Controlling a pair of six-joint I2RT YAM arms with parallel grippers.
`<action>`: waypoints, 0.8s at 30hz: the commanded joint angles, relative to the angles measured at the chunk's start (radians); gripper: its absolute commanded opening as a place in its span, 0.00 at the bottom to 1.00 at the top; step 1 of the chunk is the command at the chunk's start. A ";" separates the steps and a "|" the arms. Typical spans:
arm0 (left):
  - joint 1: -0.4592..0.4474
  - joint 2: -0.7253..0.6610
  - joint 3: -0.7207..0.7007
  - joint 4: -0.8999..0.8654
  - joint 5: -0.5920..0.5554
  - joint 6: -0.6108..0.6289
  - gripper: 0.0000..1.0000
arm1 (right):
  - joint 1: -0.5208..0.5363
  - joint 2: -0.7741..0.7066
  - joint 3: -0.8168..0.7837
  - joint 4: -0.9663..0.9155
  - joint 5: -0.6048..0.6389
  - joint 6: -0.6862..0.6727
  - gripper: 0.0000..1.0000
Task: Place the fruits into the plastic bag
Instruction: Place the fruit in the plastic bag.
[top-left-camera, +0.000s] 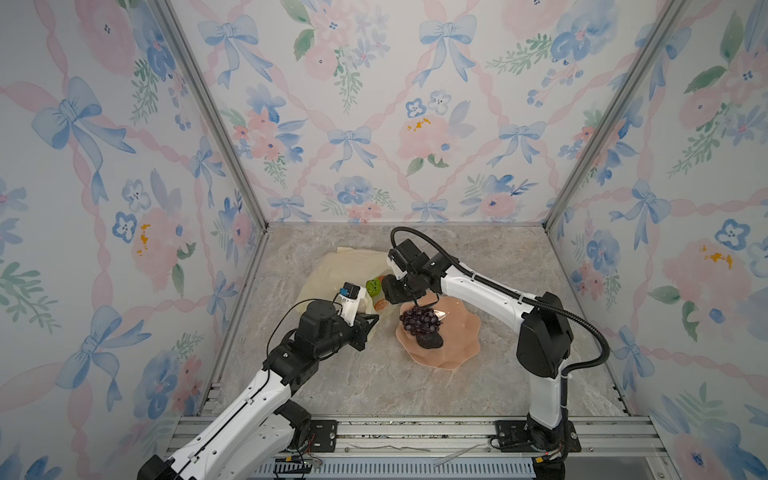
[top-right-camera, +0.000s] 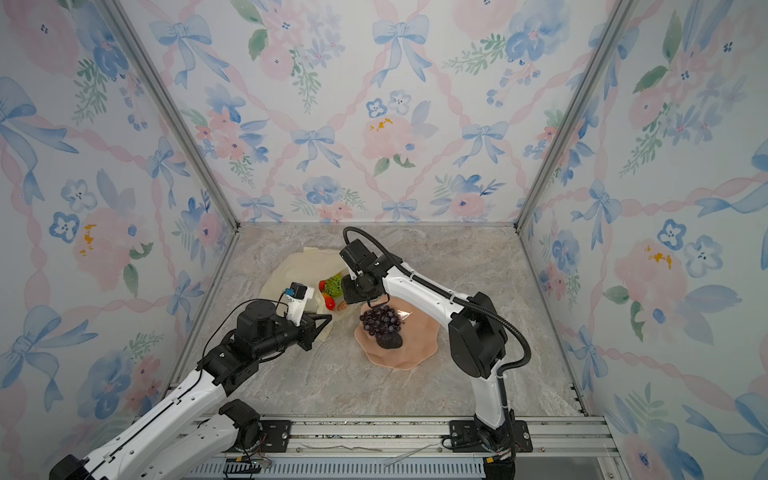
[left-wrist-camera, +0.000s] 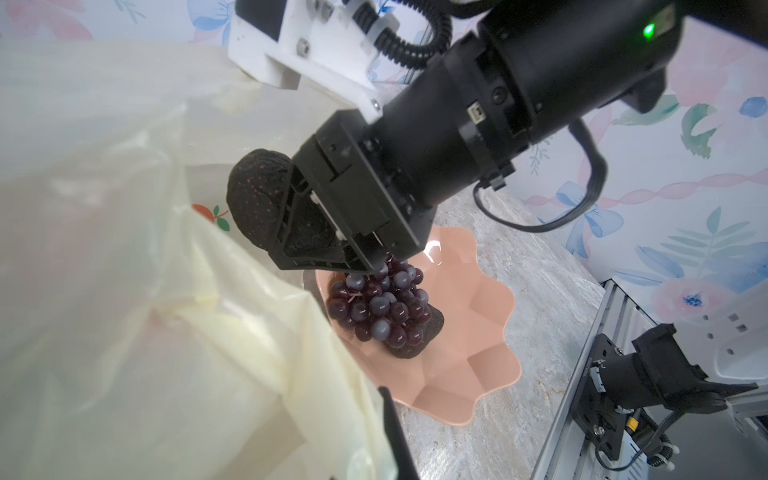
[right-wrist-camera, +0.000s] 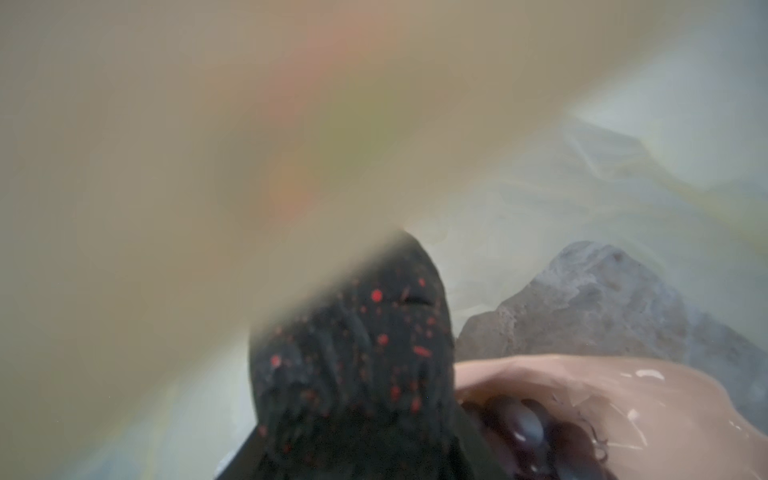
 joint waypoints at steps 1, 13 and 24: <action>-0.004 -0.006 0.001 -0.008 -0.006 0.011 0.00 | 0.012 0.022 0.017 0.087 0.076 -0.065 0.47; -0.004 0.009 0.001 -0.010 -0.002 0.012 0.00 | 0.011 0.081 0.017 0.160 0.174 -0.136 0.47; -0.005 0.020 0.003 -0.009 0.003 0.012 0.00 | -0.020 0.170 0.093 0.133 0.179 -0.115 0.49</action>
